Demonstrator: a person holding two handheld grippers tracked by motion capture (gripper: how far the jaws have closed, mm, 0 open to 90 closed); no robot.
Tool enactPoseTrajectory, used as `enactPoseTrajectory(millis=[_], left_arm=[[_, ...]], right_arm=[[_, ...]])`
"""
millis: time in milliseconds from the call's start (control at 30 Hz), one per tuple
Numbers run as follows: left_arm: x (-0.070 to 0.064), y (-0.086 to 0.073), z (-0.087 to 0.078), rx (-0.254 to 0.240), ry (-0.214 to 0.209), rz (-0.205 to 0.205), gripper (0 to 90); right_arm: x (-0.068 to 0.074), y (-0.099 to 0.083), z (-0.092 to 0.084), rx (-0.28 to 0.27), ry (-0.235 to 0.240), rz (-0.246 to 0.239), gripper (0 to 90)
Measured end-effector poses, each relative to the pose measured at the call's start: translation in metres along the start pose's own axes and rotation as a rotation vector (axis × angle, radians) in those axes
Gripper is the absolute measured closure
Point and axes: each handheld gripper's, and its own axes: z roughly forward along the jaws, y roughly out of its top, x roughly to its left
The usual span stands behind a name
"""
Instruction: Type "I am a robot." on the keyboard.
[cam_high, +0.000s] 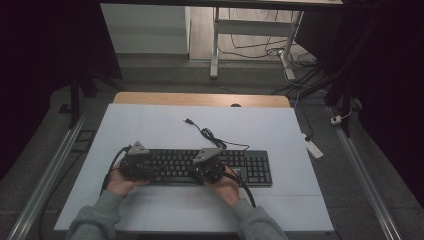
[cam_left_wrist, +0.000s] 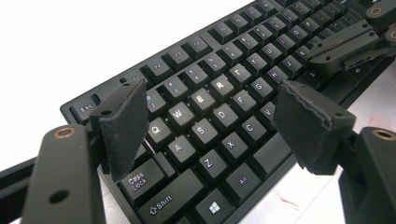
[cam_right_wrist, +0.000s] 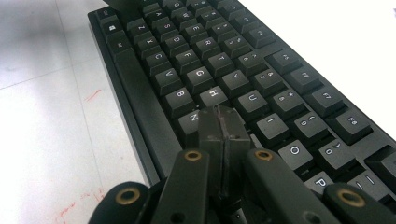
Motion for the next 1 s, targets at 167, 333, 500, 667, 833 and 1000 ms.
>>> enactPoseTrajectory(millis=[167,333,500,667,833,1000], left_arm=[[-0.001,0.000,0.001,0.004,0.000,0.005,26.6],[-0.001,0.000,0.001,0.006,0.000,0.009,26.6],[0.000,0.000,0.000,0.003,-0.001,0.007,26.6],[-0.001,0.000,-0.001,-0.001,-0.001,0.008,26.5],[0.000,-0.001,-0.001,-0.002,0.002,0.005,26.4],[-0.001,-0.001,-0.001,-0.002,0.001,0.007,26.4]], right_arm=[[0.000,-0.001,0.001,0.002,-0.002,-0.002,89.2],[0.000,-0.001,0.002,0.003,0.000,0.006,89.2],[0.000,0.001,-0.005,-0.038,-0.008,0.002,89.1],[-0.004,0.002,-0.018,-0.083,-0.016,0.023,78.4],[-0.008,-0.002,-0.031,-0.107,-0.032,0.030,69.1],[-0.014,-0.012,-0.048,-0.126,-0.067,0.047,60.9]])
